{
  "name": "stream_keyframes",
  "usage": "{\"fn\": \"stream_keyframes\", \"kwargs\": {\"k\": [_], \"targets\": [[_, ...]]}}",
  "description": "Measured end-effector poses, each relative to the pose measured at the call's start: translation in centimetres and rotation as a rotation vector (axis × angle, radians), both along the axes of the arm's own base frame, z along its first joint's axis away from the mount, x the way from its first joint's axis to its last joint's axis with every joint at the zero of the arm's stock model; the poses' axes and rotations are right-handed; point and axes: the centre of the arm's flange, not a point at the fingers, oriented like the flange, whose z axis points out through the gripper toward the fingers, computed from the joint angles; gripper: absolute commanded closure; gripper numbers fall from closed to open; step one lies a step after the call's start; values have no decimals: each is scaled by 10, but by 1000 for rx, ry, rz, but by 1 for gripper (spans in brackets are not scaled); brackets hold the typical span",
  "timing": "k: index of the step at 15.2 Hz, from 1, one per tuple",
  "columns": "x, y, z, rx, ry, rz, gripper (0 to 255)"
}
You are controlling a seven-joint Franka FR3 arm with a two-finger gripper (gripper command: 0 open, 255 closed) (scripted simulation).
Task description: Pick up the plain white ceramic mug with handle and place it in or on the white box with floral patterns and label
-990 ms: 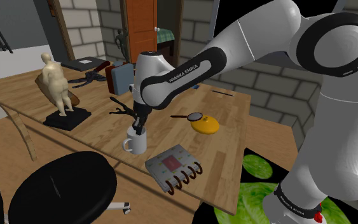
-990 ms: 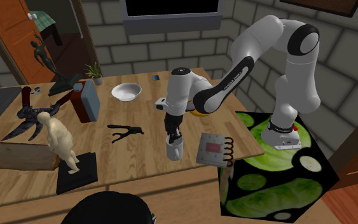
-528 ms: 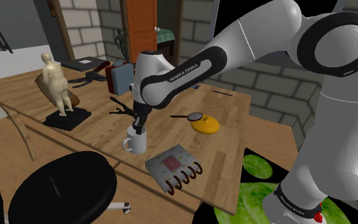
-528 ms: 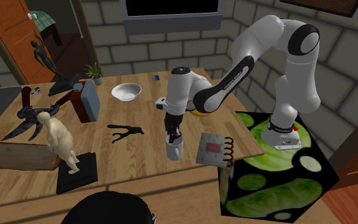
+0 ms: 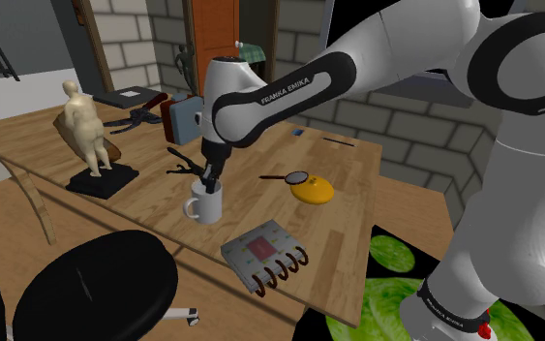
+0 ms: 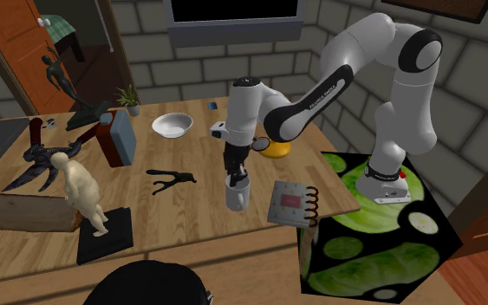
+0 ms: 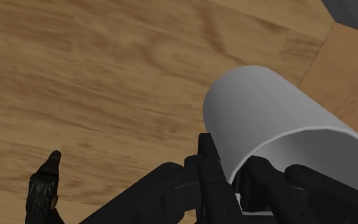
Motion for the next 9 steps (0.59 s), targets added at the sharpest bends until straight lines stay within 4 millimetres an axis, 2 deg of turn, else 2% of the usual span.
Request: {"fn": "stream_keyframes", "kwargs": {"k": [9], "targets": [[0, 0, 47, 0, 0, 0, 255]]}}
